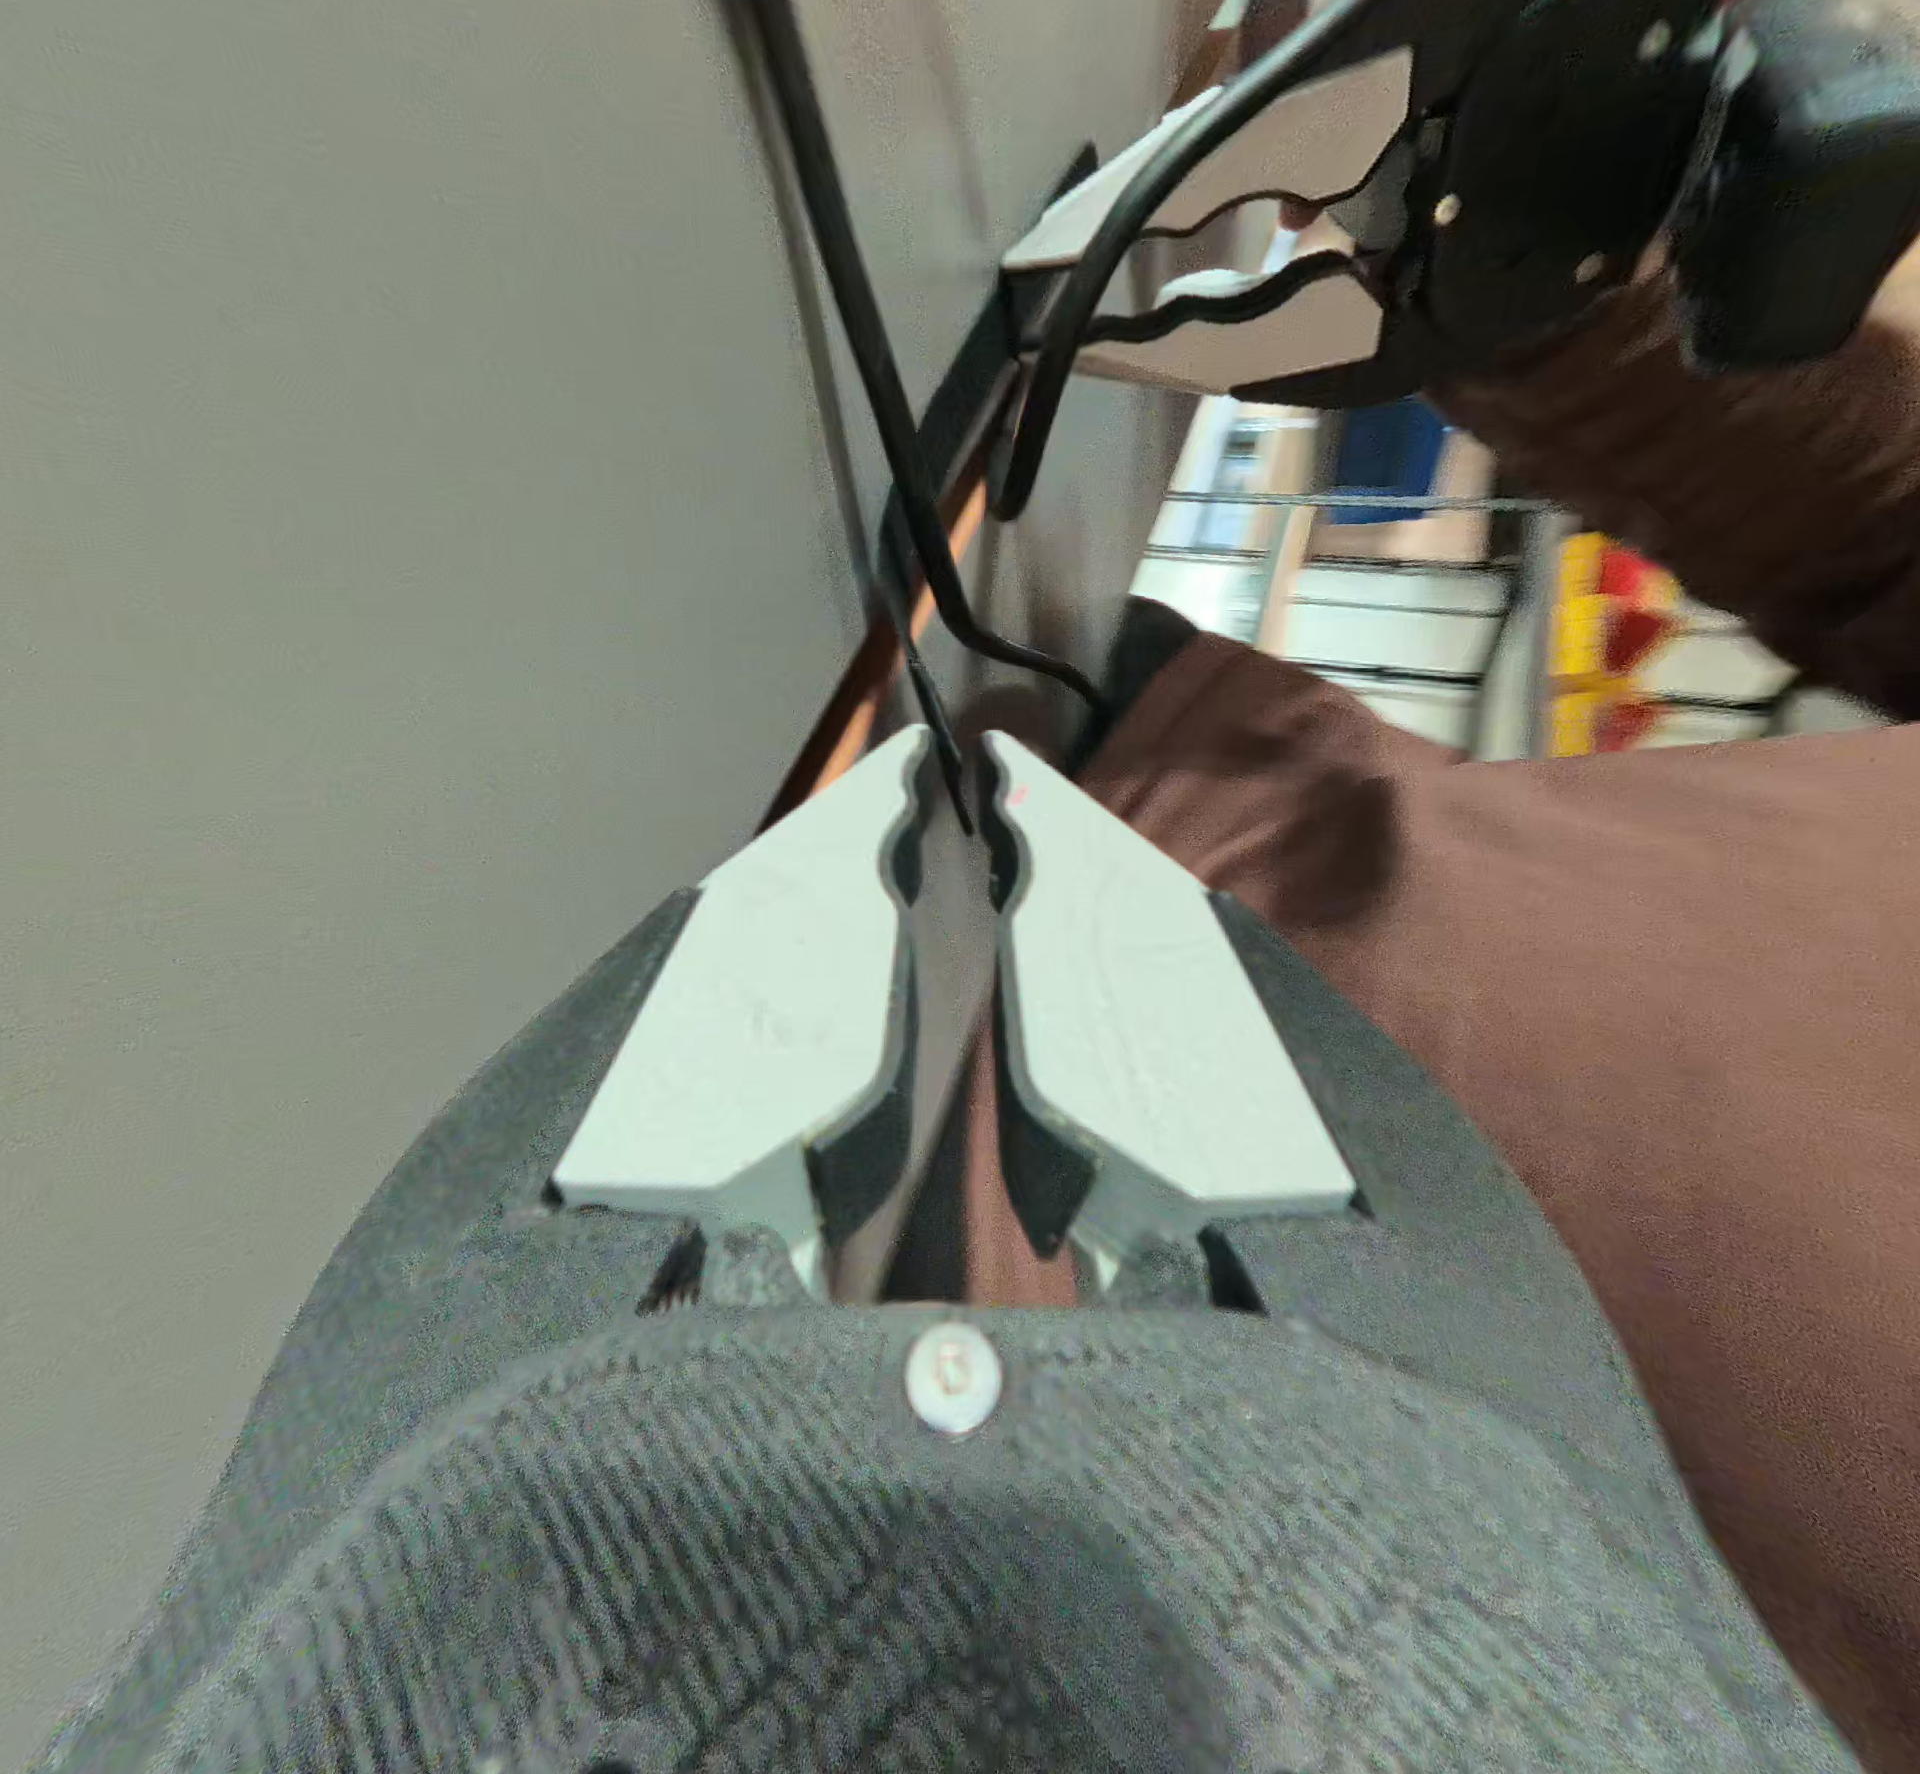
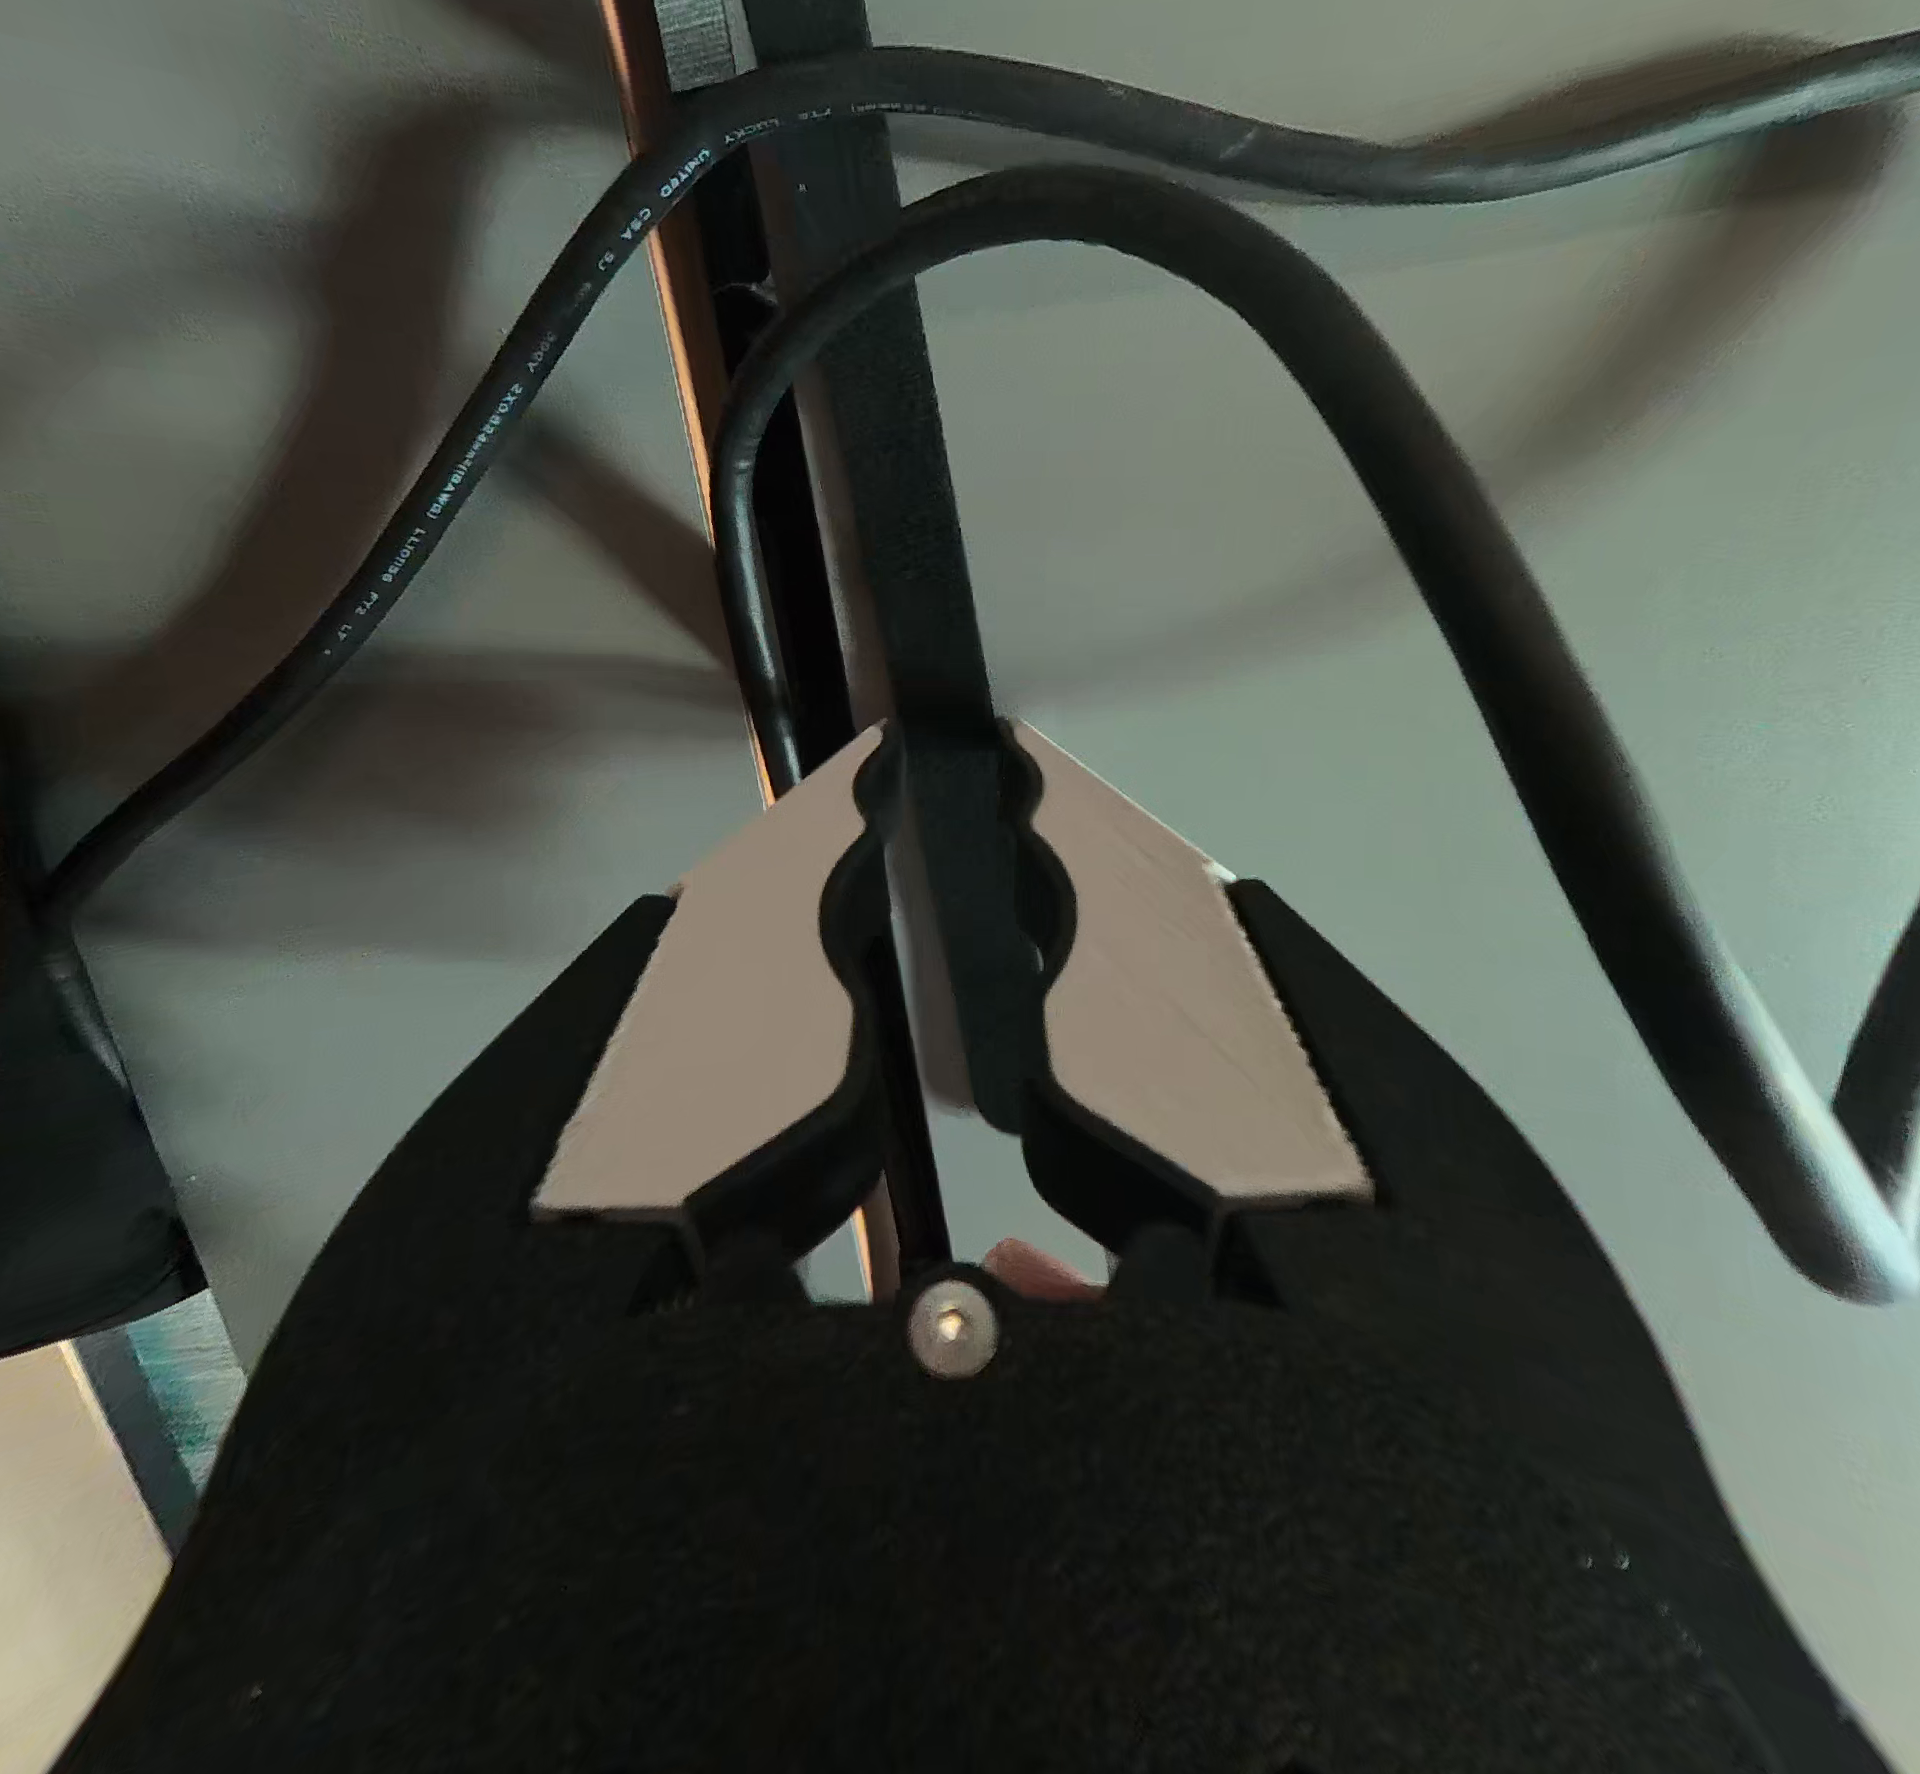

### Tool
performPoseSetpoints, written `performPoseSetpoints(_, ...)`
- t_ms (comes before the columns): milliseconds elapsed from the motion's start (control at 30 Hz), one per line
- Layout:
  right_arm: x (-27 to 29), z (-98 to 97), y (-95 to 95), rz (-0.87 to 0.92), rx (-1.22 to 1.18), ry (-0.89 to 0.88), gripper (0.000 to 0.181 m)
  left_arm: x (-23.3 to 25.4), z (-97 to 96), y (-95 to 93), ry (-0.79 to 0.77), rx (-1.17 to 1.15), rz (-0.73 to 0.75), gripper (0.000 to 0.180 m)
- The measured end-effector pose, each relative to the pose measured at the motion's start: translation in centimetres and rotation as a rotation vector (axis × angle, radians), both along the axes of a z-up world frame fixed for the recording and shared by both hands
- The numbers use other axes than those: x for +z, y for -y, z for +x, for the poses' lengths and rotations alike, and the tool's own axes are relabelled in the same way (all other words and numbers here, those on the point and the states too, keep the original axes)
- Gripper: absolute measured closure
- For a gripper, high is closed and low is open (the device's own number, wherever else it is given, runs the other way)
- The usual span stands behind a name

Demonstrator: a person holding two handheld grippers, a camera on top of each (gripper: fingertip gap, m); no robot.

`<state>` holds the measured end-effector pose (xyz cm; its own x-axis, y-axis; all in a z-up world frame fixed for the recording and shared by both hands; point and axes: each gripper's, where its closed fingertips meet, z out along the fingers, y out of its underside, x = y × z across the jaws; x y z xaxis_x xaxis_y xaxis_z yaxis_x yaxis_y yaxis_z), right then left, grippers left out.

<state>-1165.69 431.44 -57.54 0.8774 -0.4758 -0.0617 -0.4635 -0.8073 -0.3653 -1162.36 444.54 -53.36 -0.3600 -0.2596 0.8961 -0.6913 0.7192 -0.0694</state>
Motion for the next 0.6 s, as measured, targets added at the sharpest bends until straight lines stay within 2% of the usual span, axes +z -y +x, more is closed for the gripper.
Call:
performPoseSetpoints(33, 0.0, 0.0, 0.0, 0.006, -0.015, -0.003, 0.166, 0.0, 0.8, -0.1, 0.144, 0.002, 0.000, 0.161)
performPoseSetpoints(167, 0.2, -0.3, -0.1, 0.088, -0.120, -0.097, 0.167, 0.8, 2.7, -1.2, 0.756, -0.133, -0.044, 0.131)
performPoseSetpoints(233, 0.3, -0.7, -0.2, 0.142, -0.161, -0.174, 0.167, 0.5, 1.8, -1.9, 0.963, -0.304, -0.064, 0.124)
performPoseSetpoints(267, 0.3, -0.9, -0.2, 0.164, -0.175, -0.214, 0.181, -0.2, 1.7, -2.3, 1.050, -0.383, -0.042, 0.122)
performPoseSetpoints(300, 0.4, -1.1, -0.2, 0.183, -0.183, -0.241, 0.181, -1.0, 1.8, -2.5, 1.129, -0.448, -0.009, 0.120)
performPoseSetpoints(433, 0.1, -1.5, 0.1, 0.219, -0.224, -0.326, 0.181, -1.9, 2.2, -0.9, 1.366, -0.574, -0.026, 0.124)
performPoseSetpoints(500, 0.2, -1.2, 0.5, 0.203, -0.237, -0.292, 0.181, -2.4, 2.1, -0.3, 1.395, -0.599, -0.025, 0.123)
performPoseSetpoints(600, 1.2, -0.9, 1.0, 0.194, -0.253, -0.230, 0.180, -2.3, 2.5, 0.3, 1.361, -0.558, -0.015, 0.125)
